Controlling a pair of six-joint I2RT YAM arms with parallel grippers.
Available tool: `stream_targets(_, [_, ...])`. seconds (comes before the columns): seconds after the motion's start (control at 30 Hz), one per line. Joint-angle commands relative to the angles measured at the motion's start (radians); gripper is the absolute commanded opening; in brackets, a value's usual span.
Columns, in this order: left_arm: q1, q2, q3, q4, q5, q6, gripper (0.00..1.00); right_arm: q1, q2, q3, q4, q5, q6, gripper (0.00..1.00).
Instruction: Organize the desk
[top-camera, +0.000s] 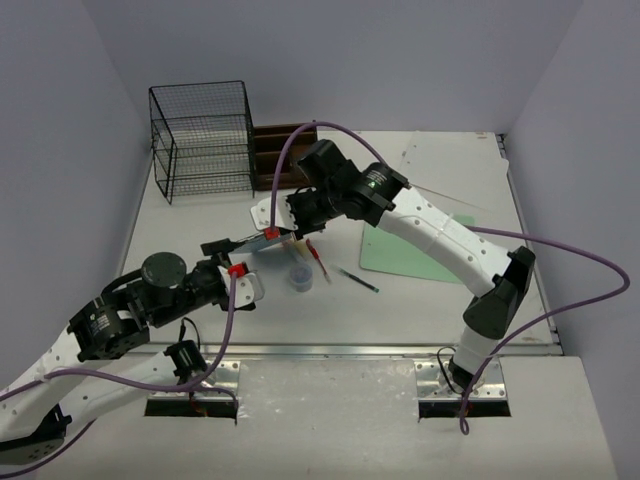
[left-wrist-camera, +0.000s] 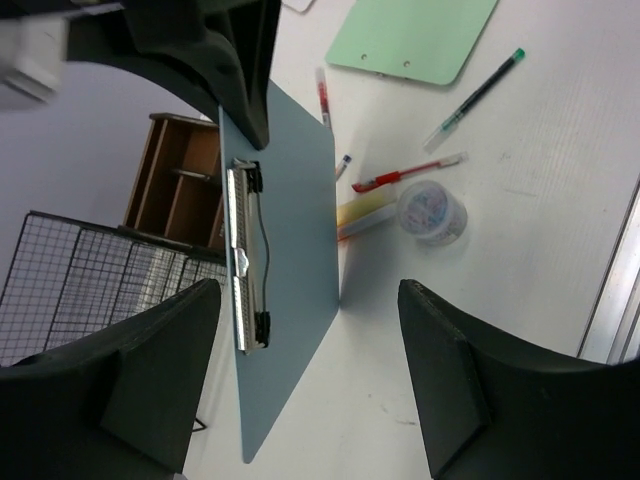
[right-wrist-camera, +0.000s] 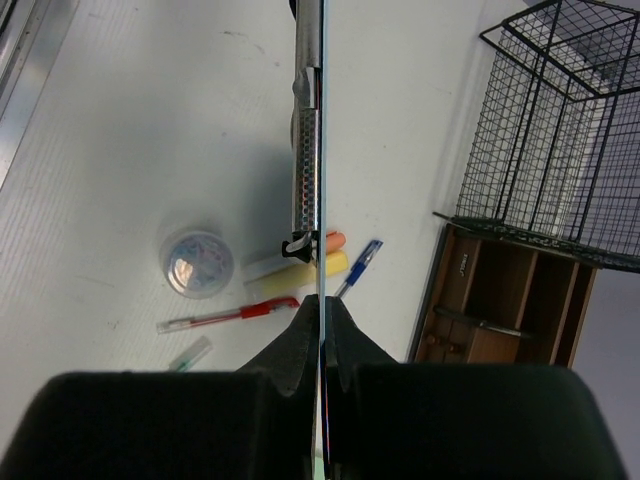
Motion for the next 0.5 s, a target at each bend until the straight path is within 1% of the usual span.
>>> stream_targets(0.0, [0.002, -0.025, -0.052, 0.1, -0.004, 0.007, 0.68, 0.008, -0.073, 0.002, 0.028, -0.021, 0.029, 0.0])
stream_targets(0.23, [0.003, -0.032, -0.105, 0.166, -0.048, 0.026, 0.66, 0.032, -0.113, -0.038, 0.011, -0.027, 0.017, 0.0])
stream_targets(0.47, [0.003, -0.044, -0.098, 0.196, -0.058, 0.044, 0.65, 0.058, -0.125, -0.067, 0.001, -0.016, 0.013, 0.0])
